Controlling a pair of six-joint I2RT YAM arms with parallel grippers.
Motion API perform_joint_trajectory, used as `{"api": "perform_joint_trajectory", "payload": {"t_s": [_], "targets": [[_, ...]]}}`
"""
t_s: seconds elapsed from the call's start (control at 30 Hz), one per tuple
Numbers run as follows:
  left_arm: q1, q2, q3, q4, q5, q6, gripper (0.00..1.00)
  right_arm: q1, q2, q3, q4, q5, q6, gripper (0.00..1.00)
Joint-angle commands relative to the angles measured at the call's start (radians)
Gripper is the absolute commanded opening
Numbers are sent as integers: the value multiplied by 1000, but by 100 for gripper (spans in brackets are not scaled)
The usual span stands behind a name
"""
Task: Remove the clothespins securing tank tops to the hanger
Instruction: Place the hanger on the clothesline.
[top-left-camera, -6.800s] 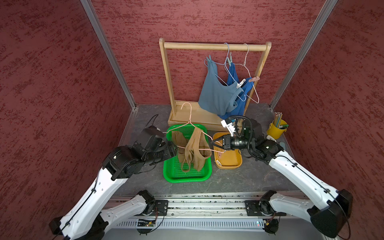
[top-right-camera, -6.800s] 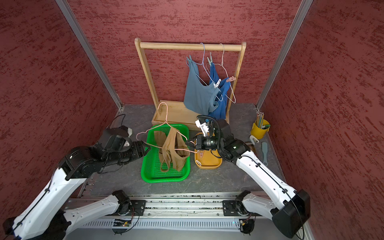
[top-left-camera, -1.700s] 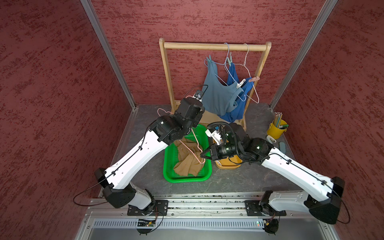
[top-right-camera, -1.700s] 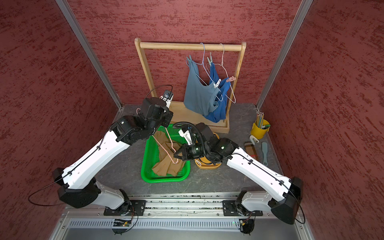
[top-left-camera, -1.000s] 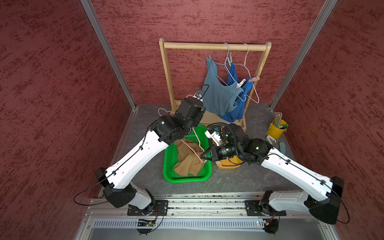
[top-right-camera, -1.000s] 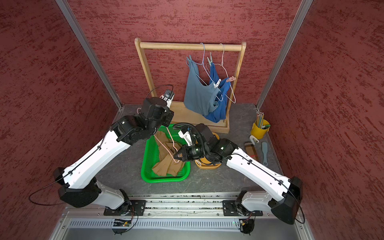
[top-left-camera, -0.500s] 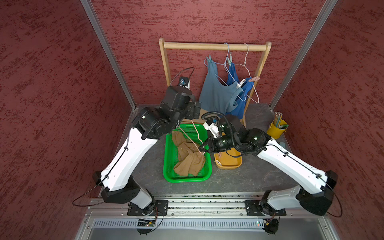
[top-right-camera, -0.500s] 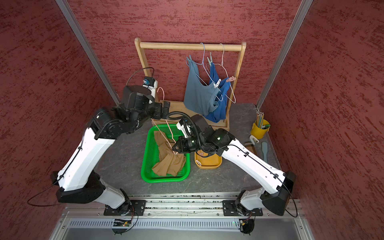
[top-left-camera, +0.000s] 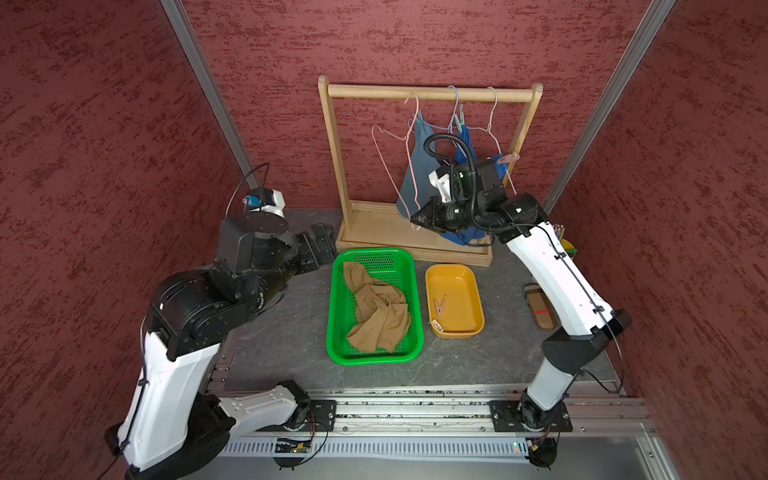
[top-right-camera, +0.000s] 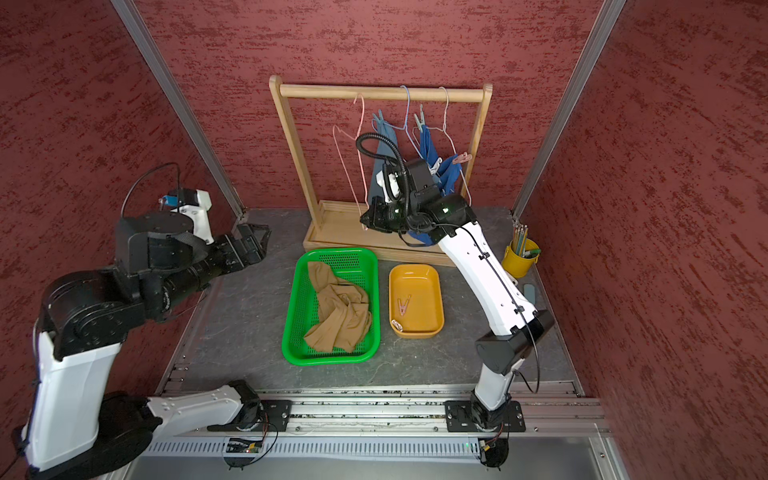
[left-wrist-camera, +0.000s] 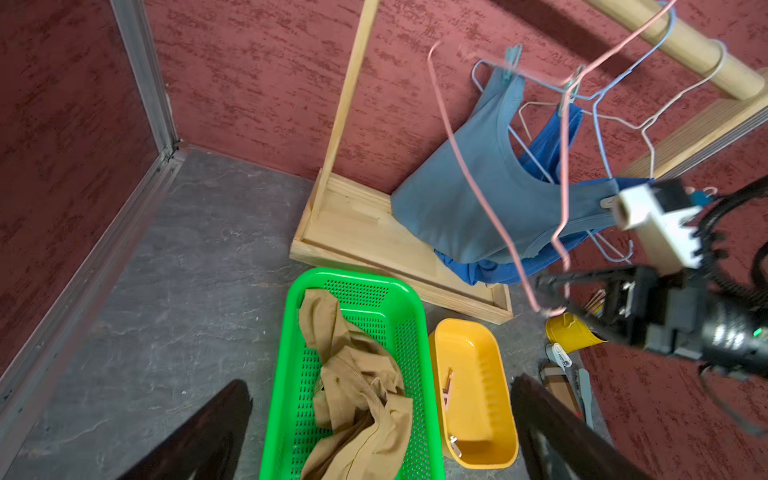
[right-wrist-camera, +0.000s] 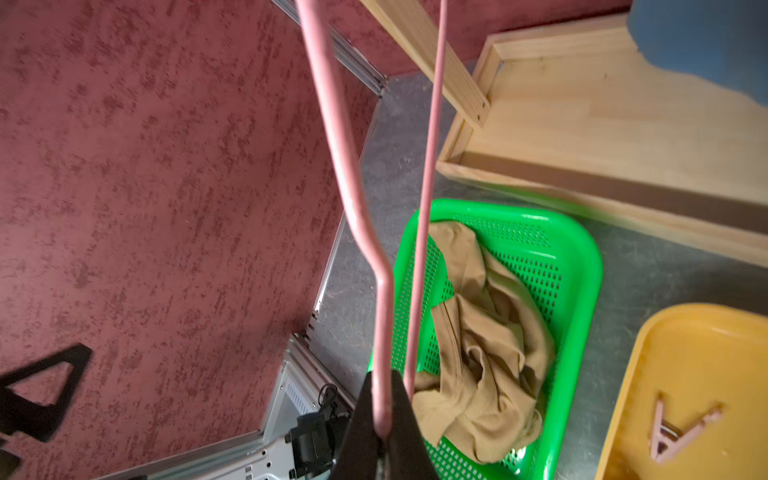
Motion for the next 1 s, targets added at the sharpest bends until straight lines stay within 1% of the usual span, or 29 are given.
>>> {"api": "perform_joint_trajectory", "payload": {"t_s": [0.0,0.03,0.1,0.3,0.43,0.57,0.67,0.8,0.83,0.9,0.93,0.97], "targets": [[28,-30,-88,-12,58,-78,100,-28,110,201,-86,-34,-50,0],[31,-41,-110,-12,67,-88,100,-43,137,236,-79,-57,-43,0],[31,-54,-142,-12,78,-111,100,-68,158,243,-28,-95,-23,0],[32,-60,-181,-6,98,-147,100,-114,170,148,192,-195,50,0],[31,-38,-178,1,122,-149,100,-128,215,149,250,-232,80,0],[31,-27,-188,24,139,-161,99,-126,253,150,237,-240,86,0],[31,-17,-201,30,156,-190,95,-125,256,146,150,-205,37,0],[31,-12,-245,69,198,-208,94,-125,222,110,67,-163,-24,0],[32,-12,-255,80,206,-212,94,-125,211,98,63,-155,-29,11],[32,-8,-265,98,219,-216,94,-125,177,75,57,-126,-31,75],[29,-3,-265,102,222,-216,94,-125,161,63,53,-111,-33,98],[30,3,-260,104,225,-216,94,-125,141,45,43,-87,-34,99]]}}
